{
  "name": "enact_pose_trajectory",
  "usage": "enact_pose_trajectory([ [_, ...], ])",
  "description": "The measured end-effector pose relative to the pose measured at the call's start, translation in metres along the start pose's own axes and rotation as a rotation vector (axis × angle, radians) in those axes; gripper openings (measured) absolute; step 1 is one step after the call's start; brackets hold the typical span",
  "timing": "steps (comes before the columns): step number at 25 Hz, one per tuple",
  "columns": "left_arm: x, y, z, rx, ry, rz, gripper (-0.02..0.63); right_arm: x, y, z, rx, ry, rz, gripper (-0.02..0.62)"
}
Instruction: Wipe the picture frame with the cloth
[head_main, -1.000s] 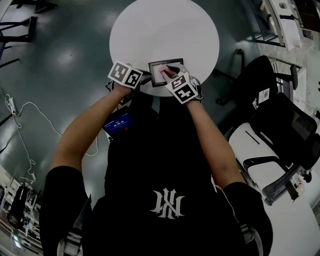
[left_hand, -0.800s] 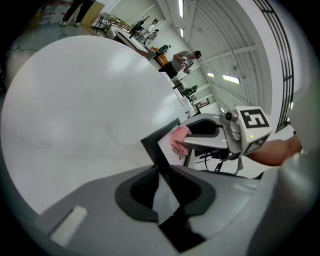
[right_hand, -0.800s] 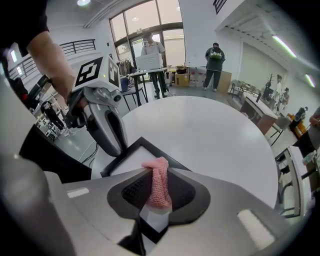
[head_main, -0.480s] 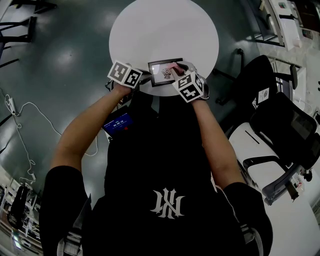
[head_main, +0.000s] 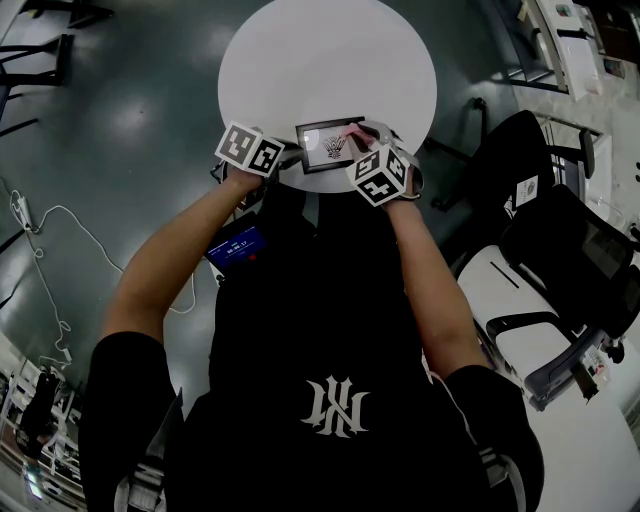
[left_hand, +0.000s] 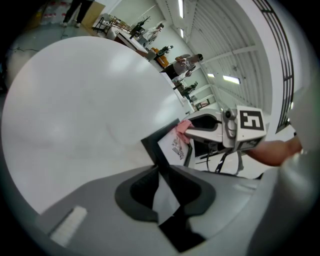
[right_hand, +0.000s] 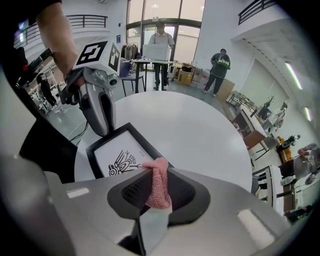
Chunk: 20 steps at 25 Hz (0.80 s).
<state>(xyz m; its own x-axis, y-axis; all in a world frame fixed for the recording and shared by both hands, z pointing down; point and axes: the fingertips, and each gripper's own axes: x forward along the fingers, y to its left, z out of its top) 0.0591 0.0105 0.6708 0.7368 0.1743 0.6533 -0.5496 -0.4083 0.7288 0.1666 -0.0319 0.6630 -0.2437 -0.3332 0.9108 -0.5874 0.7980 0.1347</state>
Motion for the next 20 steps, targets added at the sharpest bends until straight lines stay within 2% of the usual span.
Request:
enact_pose_trajectory([
  [9, 0.0, 0.001, 0.0, 0.001, -0.005, 0.004, 0.063, -0.008, -0.019, -0.011, 0.065, -0.008, -0.059, 0.078],
  [14, 0.0, 0.002, 0.0, 0.001, -0.008, 0.007, 0.063, -0.012, -0.04, -0.043, 0.162, 0.06, -0.103, 0.077],
  [17, 0.0, 0.002, 0.001, 0.001, -0.01, 0.005, 0.063, -0.024, -0.045, -0.038, 0.264, -0.014, -0.099, 0.077],
  [20, 0.0, 0.002, 0.0, 0.001, -0.009, 0.005, 0.063, -0.033, -0.029, -0.009, 0.409, -0.154, 0.009, 0.077],
])
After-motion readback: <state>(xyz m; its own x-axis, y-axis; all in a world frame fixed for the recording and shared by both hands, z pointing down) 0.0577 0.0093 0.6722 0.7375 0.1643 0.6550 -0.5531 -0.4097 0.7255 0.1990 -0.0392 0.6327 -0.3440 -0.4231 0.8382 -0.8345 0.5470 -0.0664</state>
